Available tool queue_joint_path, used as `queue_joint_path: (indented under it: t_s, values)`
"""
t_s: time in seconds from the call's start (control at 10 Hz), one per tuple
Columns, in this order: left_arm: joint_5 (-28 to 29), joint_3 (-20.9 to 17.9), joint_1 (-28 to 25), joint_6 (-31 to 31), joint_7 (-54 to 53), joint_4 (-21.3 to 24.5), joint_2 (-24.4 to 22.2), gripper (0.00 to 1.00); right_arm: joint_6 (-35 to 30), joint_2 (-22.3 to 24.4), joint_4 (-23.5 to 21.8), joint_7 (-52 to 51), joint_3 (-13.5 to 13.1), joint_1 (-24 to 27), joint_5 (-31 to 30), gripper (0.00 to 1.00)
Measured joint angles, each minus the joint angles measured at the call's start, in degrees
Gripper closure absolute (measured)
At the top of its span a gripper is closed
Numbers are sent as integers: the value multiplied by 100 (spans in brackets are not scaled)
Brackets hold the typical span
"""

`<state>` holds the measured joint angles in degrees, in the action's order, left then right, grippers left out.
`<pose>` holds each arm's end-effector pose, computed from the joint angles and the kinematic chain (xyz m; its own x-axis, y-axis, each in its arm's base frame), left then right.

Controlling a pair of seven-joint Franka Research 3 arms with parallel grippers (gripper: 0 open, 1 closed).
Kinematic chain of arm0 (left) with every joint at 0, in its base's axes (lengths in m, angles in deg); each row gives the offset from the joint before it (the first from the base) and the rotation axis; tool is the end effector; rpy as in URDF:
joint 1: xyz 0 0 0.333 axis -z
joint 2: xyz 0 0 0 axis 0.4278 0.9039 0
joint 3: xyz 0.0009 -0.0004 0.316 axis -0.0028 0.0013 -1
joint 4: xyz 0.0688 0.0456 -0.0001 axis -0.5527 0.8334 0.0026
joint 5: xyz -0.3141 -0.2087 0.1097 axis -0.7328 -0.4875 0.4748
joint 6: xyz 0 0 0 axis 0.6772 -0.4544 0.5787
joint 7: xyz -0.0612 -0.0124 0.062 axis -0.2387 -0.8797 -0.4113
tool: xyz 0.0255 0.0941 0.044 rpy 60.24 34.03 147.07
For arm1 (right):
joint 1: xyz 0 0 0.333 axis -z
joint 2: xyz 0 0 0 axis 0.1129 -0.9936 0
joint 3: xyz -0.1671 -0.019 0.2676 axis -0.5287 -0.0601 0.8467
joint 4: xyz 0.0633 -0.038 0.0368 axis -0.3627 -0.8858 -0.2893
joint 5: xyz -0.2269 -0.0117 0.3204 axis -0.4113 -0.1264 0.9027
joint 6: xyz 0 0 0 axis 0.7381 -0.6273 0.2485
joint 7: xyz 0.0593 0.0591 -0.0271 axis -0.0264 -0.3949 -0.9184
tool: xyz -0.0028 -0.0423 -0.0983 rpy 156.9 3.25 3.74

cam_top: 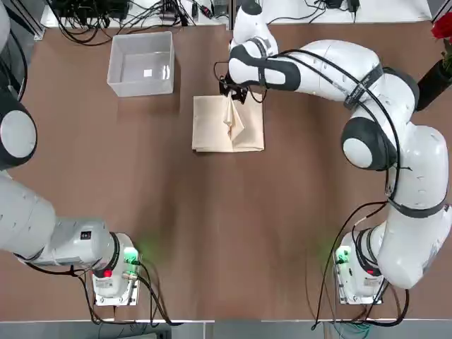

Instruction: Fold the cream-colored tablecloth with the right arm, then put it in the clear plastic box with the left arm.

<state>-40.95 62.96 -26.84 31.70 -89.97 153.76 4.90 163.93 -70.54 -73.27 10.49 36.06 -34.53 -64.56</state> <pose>0.5898 -0.0244 0.5689 0.9974 -0.0714 0.0089 -0.0714 -0.9974 0.0003 0.5237 0.5094 0.3099 0.9500 -0.2742 -0.1492 -0.2988 -0.9372 -0.1799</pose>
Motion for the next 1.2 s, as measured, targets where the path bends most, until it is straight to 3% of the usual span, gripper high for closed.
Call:
queue_joint_path:
  t_s: [0.7, 1.2]
  values:
    - [0, 1, 0, 0, 0, 0, 2, 0, 13, -164, 0, -14, 2, -7, -192, 93]
    - [0, 1, 0, 0, 0, 0, 4, 0, -406, -165, 93, -293, -3, -7, -259, 98]
